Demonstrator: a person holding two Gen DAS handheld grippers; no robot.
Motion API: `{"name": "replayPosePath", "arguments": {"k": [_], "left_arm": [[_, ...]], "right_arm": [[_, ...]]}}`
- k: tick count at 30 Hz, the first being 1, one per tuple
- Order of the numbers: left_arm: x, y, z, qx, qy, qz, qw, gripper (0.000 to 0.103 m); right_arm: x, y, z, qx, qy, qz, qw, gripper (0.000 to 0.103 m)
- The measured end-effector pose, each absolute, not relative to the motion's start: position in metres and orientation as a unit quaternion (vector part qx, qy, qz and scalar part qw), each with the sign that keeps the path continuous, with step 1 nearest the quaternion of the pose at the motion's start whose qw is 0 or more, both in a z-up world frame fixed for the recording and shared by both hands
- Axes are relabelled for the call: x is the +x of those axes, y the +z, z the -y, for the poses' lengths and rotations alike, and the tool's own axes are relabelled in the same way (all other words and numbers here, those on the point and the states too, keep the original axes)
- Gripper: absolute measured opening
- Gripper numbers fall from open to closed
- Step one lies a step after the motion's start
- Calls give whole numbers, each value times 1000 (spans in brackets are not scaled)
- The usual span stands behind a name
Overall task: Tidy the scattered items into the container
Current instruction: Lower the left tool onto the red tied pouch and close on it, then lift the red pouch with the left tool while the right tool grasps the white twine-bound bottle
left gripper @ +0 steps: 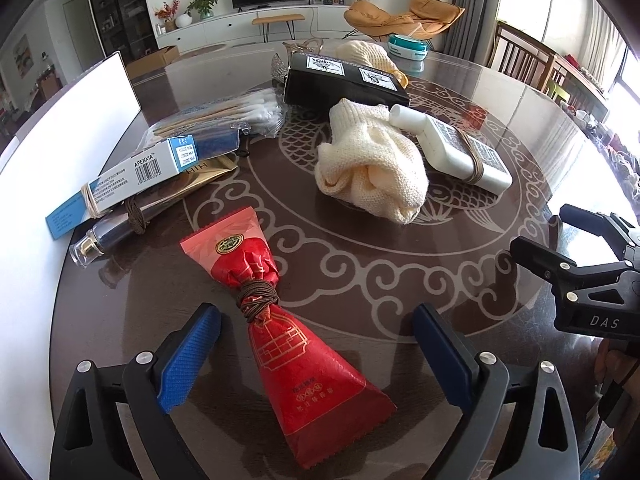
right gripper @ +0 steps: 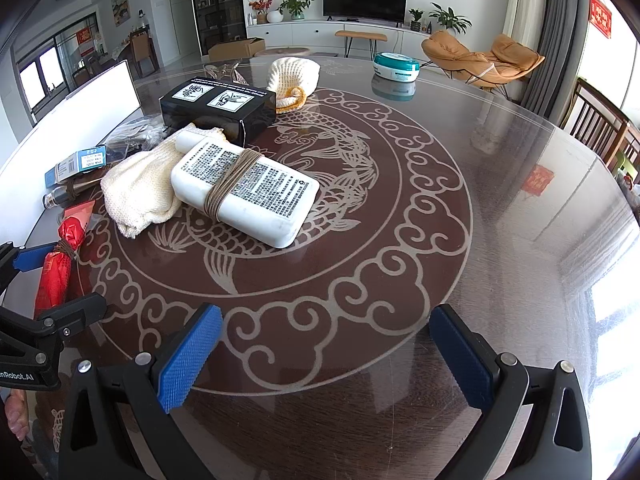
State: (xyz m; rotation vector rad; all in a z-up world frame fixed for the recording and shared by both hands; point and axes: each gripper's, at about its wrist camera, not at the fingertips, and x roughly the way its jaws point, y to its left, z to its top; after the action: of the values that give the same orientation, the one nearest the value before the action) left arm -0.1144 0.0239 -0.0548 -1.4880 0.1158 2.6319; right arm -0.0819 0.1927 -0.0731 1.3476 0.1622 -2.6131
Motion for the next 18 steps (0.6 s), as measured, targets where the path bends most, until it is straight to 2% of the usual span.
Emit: {"name": "replayPosePath", "arguments": {"k": [2,3,5,6,8,11,18], "left_arm": [[-109,-52,-21,-486,871,-40,61,71],[-107,-50,-20,-484,872,-41,63,66],[-105,-47,-17,-483,872,-42,67,48],[-103,-47,-15,-482,872,-43,68,44],[-100,-46,-12,-480,873,-43,70,29],[-95,-45,-6,-479,874,-39,74,25],[-80,-44,5,-476,875,-38,81,25]], "right_arm": [[-82,-73,-193,455,-883,-55,98,103],[-82,-73,-193,455,-883,-55,98,103],[-82,-73,-193,455,-883,-55,98,103],[-82,-73,-193,455,-883,-55,98,103],[-82,-73,-192,455,-883,-55,98,103],[-82,-73,-192,455,-883,-55,98,103],[-82,-73,-192,455,-883,-55,98,103]]}}
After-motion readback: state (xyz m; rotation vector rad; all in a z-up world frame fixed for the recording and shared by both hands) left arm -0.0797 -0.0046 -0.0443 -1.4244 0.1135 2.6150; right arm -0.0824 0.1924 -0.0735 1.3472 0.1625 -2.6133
